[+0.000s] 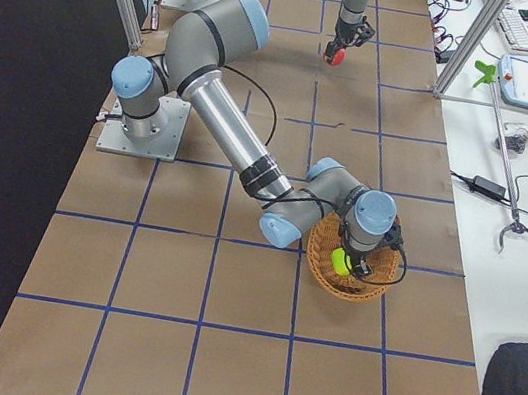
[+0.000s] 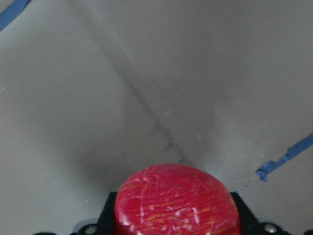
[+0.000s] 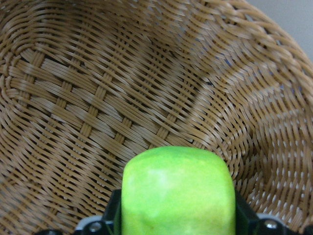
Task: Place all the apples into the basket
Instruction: 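Set the red apple at the table center with the left gripper while the right withdraws, then reach the right gripper to the red apple while the left reaches the red-yellow apple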
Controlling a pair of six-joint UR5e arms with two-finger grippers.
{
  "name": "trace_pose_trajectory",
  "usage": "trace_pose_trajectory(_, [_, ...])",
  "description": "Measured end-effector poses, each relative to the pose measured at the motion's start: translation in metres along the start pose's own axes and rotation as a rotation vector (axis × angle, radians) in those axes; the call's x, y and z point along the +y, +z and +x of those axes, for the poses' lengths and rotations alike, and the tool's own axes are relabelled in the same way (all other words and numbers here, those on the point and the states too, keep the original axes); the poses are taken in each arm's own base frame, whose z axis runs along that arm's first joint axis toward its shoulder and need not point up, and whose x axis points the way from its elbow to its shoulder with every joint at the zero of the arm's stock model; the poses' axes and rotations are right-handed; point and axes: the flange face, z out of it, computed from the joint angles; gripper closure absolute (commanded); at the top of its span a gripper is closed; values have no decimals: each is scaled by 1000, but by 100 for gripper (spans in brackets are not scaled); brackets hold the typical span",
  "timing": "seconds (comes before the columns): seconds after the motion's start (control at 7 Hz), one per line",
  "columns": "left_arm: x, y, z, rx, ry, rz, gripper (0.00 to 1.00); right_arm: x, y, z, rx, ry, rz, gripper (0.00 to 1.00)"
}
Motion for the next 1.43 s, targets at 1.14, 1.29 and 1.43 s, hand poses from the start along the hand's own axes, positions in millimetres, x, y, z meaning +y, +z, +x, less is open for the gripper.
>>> trace_pose_trajectory(1.14, [39,-99,-60,13,-88,62,2,-77,-86,-222,-68,162,-136,3])
trace_pose_trajectory(1.29, [83,-136,-137,21,-165,55,2,-84,-88,-279,-52,199,-141,3])
trace_pose_trajectory(1.43, [142,-155,-226,39,-264,33,2,-96,-81,-334,-40,239,-141,2])
